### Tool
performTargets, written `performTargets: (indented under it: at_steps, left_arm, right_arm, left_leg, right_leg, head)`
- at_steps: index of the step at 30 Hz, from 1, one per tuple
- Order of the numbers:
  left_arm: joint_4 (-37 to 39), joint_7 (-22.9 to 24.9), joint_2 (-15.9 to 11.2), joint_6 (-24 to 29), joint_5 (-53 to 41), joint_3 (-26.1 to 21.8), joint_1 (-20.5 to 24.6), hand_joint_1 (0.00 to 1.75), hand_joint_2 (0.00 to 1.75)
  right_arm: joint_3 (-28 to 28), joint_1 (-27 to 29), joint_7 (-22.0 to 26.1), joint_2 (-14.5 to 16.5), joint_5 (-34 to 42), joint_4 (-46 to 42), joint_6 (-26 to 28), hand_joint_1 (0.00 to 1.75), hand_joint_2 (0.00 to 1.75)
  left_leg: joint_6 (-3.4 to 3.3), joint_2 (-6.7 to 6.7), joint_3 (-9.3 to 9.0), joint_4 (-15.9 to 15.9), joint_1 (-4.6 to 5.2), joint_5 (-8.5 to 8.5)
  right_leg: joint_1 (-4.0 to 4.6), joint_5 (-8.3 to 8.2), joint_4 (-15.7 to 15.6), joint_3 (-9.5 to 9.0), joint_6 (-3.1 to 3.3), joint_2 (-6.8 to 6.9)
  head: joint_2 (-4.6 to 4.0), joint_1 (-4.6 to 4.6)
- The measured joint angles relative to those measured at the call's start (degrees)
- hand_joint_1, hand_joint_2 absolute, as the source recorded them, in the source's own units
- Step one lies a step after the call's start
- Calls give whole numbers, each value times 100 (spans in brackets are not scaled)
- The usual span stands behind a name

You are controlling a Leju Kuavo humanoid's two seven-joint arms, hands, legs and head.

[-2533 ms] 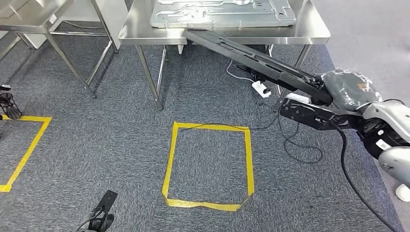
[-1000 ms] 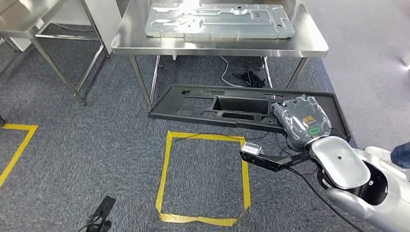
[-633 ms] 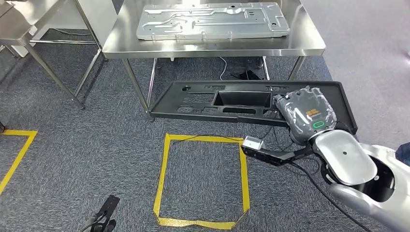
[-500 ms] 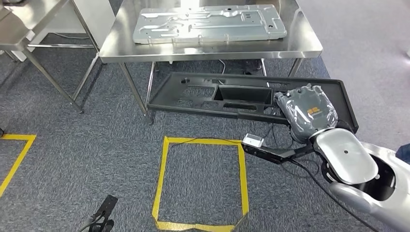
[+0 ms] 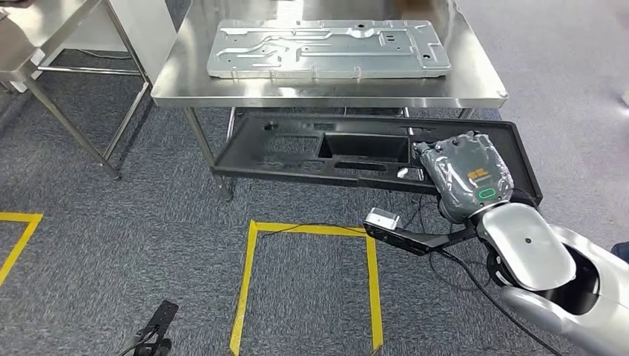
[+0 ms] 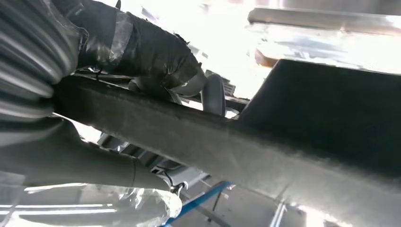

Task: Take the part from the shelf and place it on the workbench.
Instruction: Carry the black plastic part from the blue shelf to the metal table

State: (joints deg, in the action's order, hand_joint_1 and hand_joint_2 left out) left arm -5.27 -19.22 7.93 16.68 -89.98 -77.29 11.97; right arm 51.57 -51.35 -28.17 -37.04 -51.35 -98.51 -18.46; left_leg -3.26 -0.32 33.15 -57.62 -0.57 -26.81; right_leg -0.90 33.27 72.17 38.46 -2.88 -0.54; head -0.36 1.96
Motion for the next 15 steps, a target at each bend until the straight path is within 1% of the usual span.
performTargets:
  at_steps: [1,2,3,5,6,7,8,9,10,11,12,13,14,15]
  left_arm:
    - [0,1,0,0,0,0,-8,0,175]
    - [0,1,0,0,0,0,-15,0,175]
    - [0,1,1,0,0,0,-20,0,175]
    - [0,1,1,0,0,0,-25,0,175]
    - [-1,1,0,3,0,0,-22,0,175]
    - [-2,3,-1,6,0,0,-21,0,175]
    - [-3,4,-2,9,0,0,-20,0,175]
    - [-4,5,-2,12,0,0,-16,0,175]
    - [-4,4,-1,12,0,0,-10,0,175]
    - [-3,2,1,12,-1,0,0,0,175]
    - [-3,0,3,13,-1,0,13,0,175]
    - [-3,-2,4,13,-1,0,21,0,175]
    - [-3,-1,4,13,-1,0,17,0,175]
    - [-3,1,1,13,-1,0,4,0,175]
  right_arm:
    - [-2,23,2,0,-26,0,18,175,175]
    - [-3,41,5,-1,-46,0,28,175,175]
    - [-4,51,8,-1,-59,0,30,175,175]
    - [-7,72,10,-2,-72,1,32,175,175]
    - [-8,84,12,-1,-79,1,37,175,175]
    - [-13,96,14,-4,-87,-3,45,175,175]
    - [-22,107,16,-7,-105,-7,56,175,175]
    - [-31,107,20,-9,-133,-13,69,175,175]
    - [-40,106,22,-12,-173,-24,83,175,175]
    - [-48,103,30,-12,-219,-32,102,175,175]
    - [-55,100,41,-14,-262,-40,123,175,175]
    - [-63,102,54,-16,-298,-47,145,175,175]
    - [-71,104,69,-19,-326,-48,166,175,175]
    - [-78,108,84,-21,-351,-48,181,175,175]
  left_leg:
    - [4,-1,-75,0,-3,-62]
    - [14,-3,-164,0,-9,-130]
    - [33,-5,-262,0,-19,-201]
    - [95,-7,-445,-16,-34,-359]
    - [136,-9,-501,-22,-32,-432]
    - [182,-4,-536,-16,-26,-499]
    - [225,1,-584,-27,-17,-535]
    - [264,6,-609,-16,-11,-561]
    - [295,15,-636,-43,-17,-577]
    - [315,17,-621,-157,-24,-579]
    - [334,18,-515,-362,-35,-604]
    - [349,19,-323,-673,-43,-659]
    - [361,19,-82,-1023,-43,-761]
    - [370,19,169,-1325,-42,-904]
  right_leg:
    - [-16,64,141,188,-20,4]
    - [-32,30,98,285,-34,10]
    - [-46,-135,-127,285,-42,20]
    - [-63,-740,-839,163,-40,64]
    - [-57,-936,-1095,101,-17,92]
    - [-43,-1067,-1243,66,18,108]
    - [-34,-1067,-1275,55,65,110]
    - [-29,-1022,-1265,18,117,101]
    - [-33,-1026,-1275,-22,165,84]
    - [-39,-995,-1283,-74,210,74]
    - [-35,-961,-1286,-133,250,69]
    - [-28,-923,-1290,-187,283,61]
    - [-17,-876,-1290,-235,306,51]
    - [-7,-824,-1290,-288,321,36]
  head:
    - [-1,1]
    - [0,1]
    - [0,0]
    - [0,-7]
    - [-1,-19]
    - [-1,-28]
    - [-1,-36]
    - [-2,-40]
    - [-1,-36]
    - [-1,-35]
    - [-1,-33]
    - [0,-31]
    - [-1,-30]
    - [-1,-28]
